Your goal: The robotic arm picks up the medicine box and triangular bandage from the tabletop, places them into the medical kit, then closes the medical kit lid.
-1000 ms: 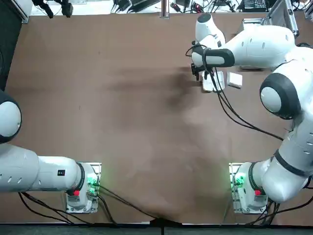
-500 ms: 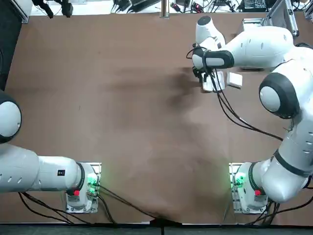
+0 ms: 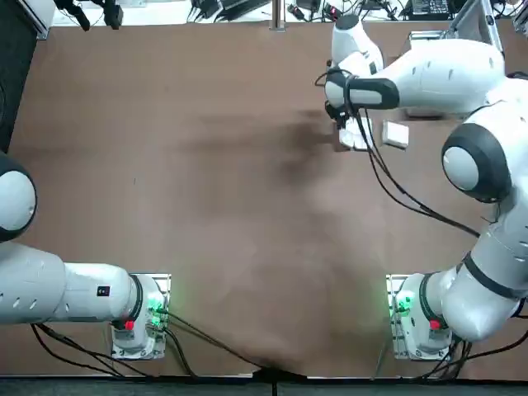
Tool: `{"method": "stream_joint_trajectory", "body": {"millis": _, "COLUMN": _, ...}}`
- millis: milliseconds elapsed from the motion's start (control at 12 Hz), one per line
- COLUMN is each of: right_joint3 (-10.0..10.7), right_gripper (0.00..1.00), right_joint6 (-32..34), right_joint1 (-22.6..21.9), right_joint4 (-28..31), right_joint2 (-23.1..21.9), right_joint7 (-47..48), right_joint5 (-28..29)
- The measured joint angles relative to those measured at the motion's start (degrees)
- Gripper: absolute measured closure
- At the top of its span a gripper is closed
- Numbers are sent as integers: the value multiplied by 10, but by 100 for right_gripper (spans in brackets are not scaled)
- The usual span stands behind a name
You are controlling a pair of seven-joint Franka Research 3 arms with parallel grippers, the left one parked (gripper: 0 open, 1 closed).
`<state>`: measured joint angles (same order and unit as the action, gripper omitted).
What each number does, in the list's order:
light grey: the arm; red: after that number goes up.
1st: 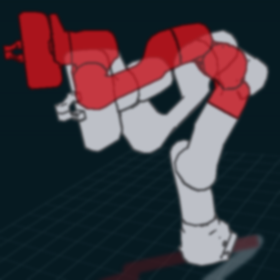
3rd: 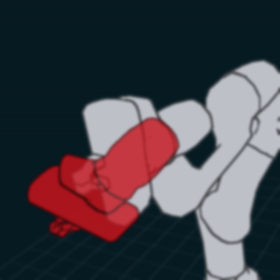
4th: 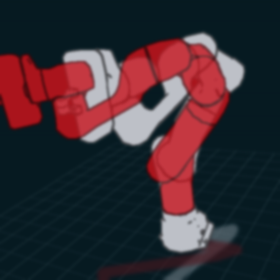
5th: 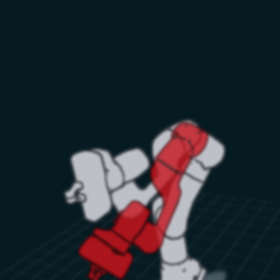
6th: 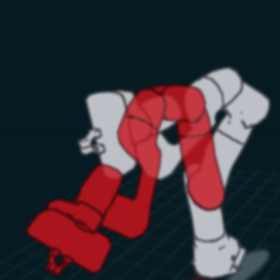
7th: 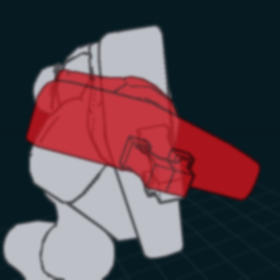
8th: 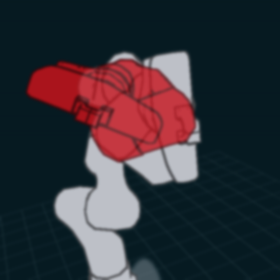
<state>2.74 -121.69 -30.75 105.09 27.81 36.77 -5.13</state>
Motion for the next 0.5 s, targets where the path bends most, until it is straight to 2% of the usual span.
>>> {"method": "stream_joint_trajectory", "body": {"millis": 167, "right_joint3": 10, "right_gripper": 98, "right_joint6": 39, "right_joint1": 0, "right_joint4": -23, "right_joint2": -28, "right_joint7": 9, "right_joint5": -1}}
{"method": "stream_joint_trajectory", "body": {"millis": 250, "right_joint3": 27, "right_gripper": 98, "right_joint6": 96, "right_joint1": 2, "right_joint4": -55, "right_joint2": -59, "right_joint7": 10, "right_joint5": -1}}
{"method": "stream_joint_trajectory", "body": {"millis": 500, "right_joint3": 46, "right_gripper": 98, "right_joint6": 168, "right_joint1": 14, "right_joint4": -101, "right_joint2": -93, "right_joint7": 5, "right_joint5": -4}}
